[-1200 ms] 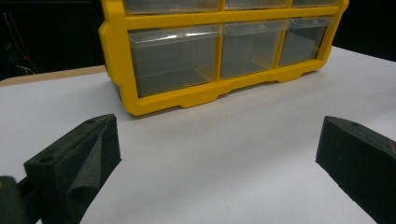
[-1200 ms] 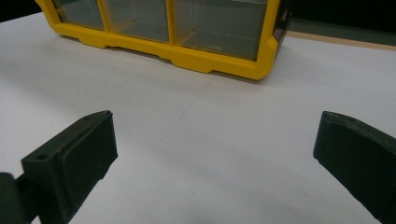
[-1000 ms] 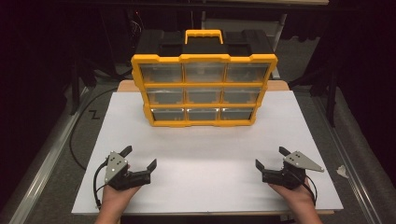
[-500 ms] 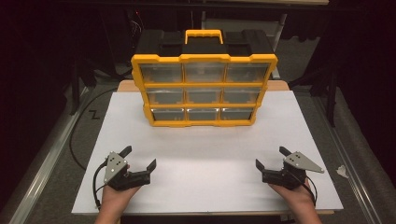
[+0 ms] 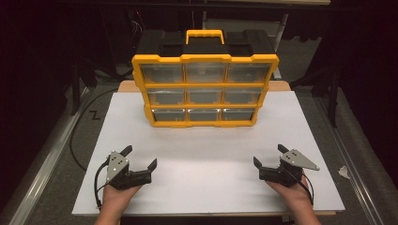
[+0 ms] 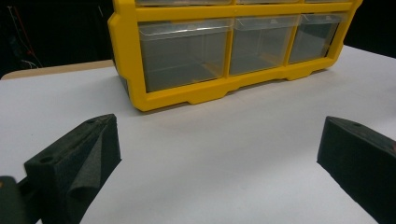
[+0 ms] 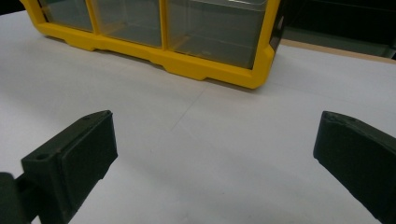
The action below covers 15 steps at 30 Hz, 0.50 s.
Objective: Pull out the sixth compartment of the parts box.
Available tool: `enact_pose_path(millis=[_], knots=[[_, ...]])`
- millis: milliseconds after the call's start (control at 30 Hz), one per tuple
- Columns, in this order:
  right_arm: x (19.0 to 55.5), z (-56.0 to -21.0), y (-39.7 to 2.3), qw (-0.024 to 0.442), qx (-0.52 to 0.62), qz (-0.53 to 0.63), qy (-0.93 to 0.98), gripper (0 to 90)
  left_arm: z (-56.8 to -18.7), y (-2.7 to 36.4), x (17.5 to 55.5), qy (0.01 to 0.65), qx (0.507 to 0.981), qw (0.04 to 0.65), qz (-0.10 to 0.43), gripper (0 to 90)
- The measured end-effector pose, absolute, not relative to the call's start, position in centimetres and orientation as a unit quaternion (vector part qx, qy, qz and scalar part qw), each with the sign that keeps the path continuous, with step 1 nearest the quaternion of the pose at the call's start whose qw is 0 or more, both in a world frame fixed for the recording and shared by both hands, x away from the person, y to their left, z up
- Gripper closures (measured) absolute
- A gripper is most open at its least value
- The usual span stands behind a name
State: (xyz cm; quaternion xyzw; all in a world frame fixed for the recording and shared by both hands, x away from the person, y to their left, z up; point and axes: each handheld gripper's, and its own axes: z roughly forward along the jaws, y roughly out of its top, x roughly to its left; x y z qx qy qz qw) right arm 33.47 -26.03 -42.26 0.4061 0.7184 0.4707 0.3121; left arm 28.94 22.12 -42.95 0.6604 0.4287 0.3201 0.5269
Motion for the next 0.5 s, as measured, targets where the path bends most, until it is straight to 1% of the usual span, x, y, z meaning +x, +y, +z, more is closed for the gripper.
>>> enact_pose_path(millis=[500], knots=[[36.0, -42.3, -25.5, 0.318, 0.413, 0.48, 0.706, 1.0, -42.9, 21.8, 28.8, 0.42, 0.672, 0.52, 0.318, 0.2]])
